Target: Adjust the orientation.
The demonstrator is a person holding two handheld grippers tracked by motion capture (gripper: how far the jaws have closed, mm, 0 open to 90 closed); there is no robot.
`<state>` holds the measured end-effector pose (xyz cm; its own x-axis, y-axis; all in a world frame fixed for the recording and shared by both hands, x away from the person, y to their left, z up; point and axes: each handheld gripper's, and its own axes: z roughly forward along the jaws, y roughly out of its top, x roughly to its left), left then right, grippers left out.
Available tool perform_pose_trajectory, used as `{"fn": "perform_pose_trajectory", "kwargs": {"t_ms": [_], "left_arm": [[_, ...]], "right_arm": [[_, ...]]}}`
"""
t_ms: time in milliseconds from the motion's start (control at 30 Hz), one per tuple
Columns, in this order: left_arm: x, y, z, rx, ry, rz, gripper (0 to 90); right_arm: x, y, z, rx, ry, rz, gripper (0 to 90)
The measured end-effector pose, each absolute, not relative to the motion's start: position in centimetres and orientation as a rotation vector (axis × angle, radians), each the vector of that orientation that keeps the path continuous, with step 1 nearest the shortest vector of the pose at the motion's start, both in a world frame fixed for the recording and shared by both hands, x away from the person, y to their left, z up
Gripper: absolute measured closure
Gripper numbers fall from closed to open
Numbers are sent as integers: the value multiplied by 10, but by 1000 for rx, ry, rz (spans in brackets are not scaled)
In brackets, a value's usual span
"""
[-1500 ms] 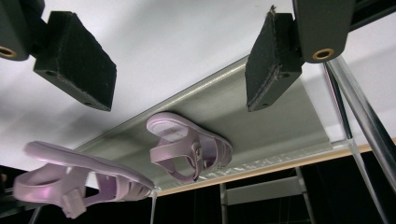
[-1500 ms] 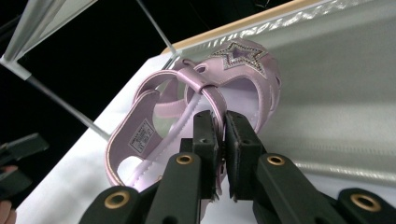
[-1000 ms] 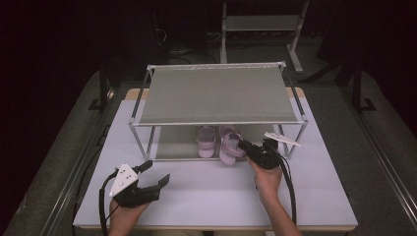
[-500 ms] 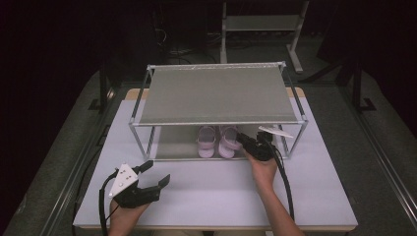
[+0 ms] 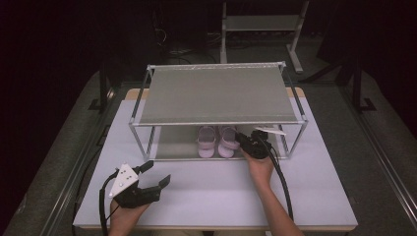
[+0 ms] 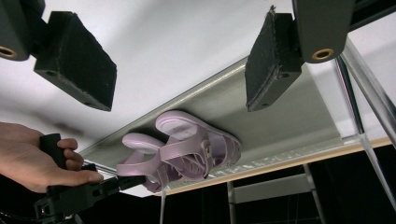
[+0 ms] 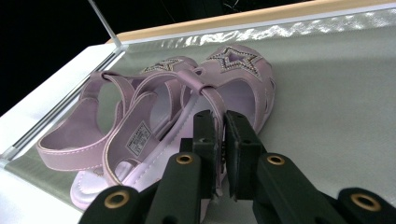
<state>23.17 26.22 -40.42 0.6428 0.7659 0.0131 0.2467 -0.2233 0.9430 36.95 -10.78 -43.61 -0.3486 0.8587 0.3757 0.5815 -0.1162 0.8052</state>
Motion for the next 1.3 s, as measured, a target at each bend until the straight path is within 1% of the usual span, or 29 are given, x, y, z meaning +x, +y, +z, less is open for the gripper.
{"fn": "perform_pose_trajectory", "kwargs": {"t_ms": [1167,1300], "left_arm": [[232,260,-404,1779,809,574,250],[232,260,-405,1778,812,568,250]], "right_arm": [[372,-94,-437,1433,1941,1380,827],[372,-97,-438,1457,1935,1389,802]]}}
